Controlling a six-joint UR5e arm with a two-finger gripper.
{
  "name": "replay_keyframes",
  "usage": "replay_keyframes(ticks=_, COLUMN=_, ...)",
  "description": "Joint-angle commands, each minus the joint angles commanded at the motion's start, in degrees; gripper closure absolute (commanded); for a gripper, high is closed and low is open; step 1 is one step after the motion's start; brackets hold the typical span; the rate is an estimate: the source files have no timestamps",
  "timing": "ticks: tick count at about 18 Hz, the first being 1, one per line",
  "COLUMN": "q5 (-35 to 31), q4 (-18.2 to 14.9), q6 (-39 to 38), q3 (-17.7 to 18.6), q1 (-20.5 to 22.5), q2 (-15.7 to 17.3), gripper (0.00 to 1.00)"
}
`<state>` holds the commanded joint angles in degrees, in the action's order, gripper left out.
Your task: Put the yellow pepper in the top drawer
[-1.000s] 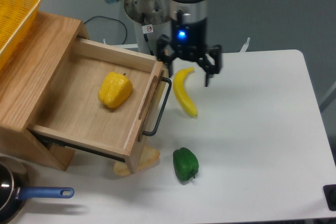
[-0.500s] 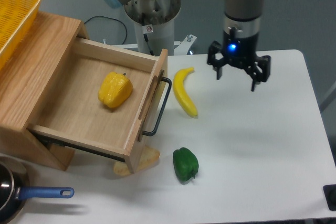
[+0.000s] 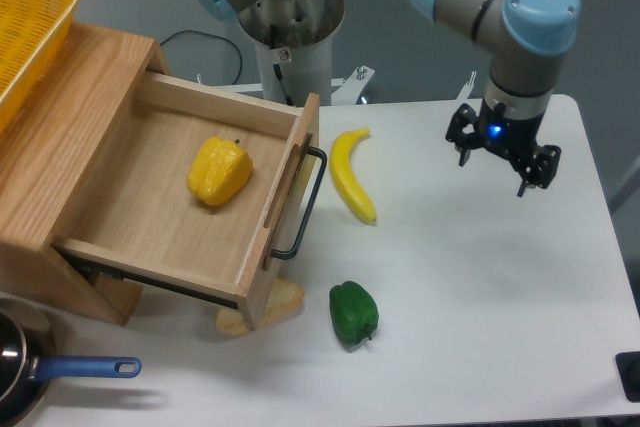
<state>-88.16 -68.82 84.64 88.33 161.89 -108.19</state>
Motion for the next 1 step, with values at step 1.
replay_keyframes(ticks=1, q5=-0.1, q4=0.0, q6=0.0, q3=0.0, q1=0.0, q2=-0.1, gripper=0.00)
